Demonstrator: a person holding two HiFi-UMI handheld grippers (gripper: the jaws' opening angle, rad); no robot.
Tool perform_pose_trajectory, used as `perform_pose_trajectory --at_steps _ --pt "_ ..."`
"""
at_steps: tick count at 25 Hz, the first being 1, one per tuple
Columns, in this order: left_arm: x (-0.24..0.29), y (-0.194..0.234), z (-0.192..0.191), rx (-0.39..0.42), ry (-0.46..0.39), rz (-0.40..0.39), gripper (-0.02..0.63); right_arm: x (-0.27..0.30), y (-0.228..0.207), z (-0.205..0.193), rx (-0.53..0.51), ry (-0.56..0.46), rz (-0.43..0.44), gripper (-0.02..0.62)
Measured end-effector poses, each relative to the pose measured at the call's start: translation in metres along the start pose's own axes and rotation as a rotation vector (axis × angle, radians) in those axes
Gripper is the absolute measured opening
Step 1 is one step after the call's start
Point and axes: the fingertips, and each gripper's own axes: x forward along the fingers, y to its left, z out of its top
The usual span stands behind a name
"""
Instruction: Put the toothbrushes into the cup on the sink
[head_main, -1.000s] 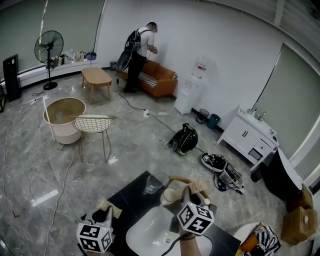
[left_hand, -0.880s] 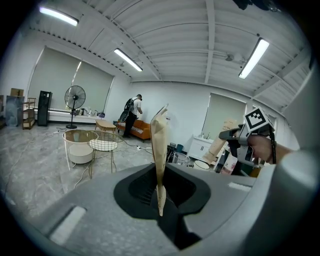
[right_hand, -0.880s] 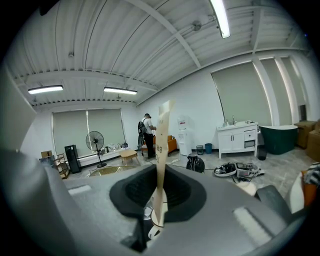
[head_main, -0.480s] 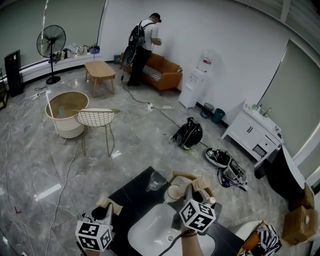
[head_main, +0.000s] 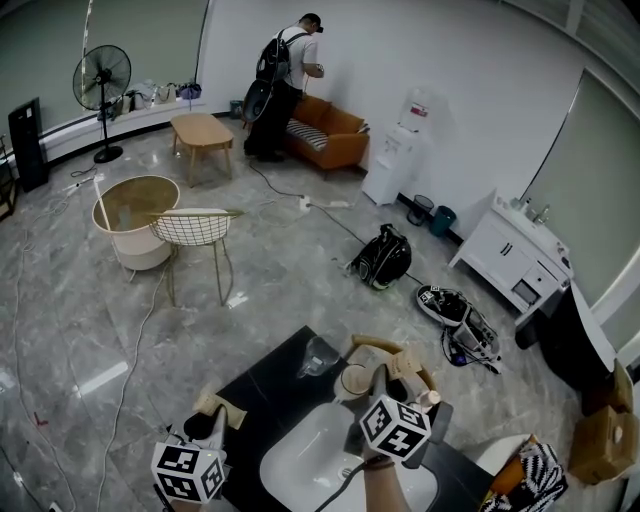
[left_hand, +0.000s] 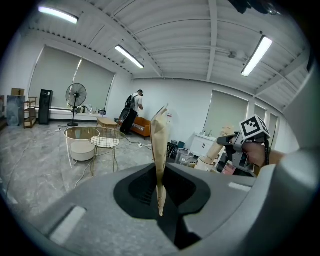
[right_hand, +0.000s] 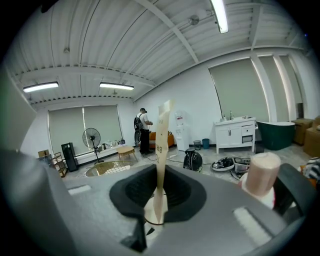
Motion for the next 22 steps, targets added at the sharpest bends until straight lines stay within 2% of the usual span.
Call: perform_pose_trajectory --at_steps 22 --pt "0.01 0.011 -0.008 -0.015 0.021 0.001 0.04 0.02 -0.006 -0.03 0.022 0.057 -0.04 0.037"
